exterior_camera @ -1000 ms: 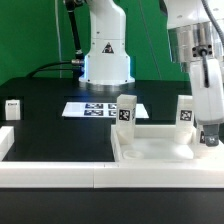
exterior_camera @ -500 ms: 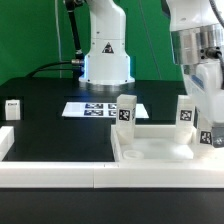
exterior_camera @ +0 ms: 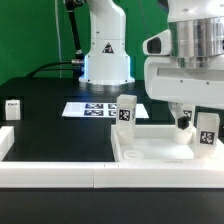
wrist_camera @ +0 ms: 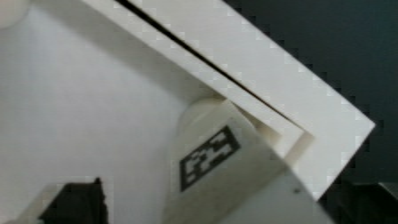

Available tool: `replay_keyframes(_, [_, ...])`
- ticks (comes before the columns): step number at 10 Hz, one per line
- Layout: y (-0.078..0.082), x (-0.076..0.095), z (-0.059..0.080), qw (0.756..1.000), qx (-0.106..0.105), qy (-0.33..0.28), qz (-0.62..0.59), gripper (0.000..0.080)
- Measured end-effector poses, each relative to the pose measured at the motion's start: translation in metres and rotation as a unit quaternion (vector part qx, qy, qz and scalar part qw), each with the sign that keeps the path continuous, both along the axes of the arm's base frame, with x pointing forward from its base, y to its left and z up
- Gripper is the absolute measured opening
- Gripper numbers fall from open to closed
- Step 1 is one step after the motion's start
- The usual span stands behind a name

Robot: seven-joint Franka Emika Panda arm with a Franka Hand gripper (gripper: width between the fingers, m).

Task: Assemble square table

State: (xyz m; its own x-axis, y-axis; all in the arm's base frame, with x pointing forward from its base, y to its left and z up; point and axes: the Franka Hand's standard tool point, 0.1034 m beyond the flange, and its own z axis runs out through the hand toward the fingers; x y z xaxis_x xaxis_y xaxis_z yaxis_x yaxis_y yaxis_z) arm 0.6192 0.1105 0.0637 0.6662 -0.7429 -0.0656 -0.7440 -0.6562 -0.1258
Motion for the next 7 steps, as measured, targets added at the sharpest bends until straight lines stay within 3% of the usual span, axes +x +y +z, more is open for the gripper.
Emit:
replay_keyframes(1, [-0.0001, 0.0000, 0.0000, 0.999, -0.003, -0.005, 0.041, 0.0649])
replay_keyframes(2, [0.0016, -0.0012, 0.0000, 0.991, -0.025, -0.008, 0.129, 0.0649])
replay_keyframes(3, [0.0038, -0.0011, -0.0001, 0.983, -0.034, -0.013, 0.178, 0.0649])
replay_keyframes(4, [0.0033, 0.0002, 0.0010, 0.964, -0.050, -0.020, 0.261, 0.0649])
replay_keyframes(6, [0.0023, 0.0023, 0.0015, 0.951, -0.056, -0.028, 0.302, 0.0649])
replay_keyframes(7, [0.0025, 0.0023, 0.0015, 0.957, -0.055, -0.027, 0.284, 0.0524])
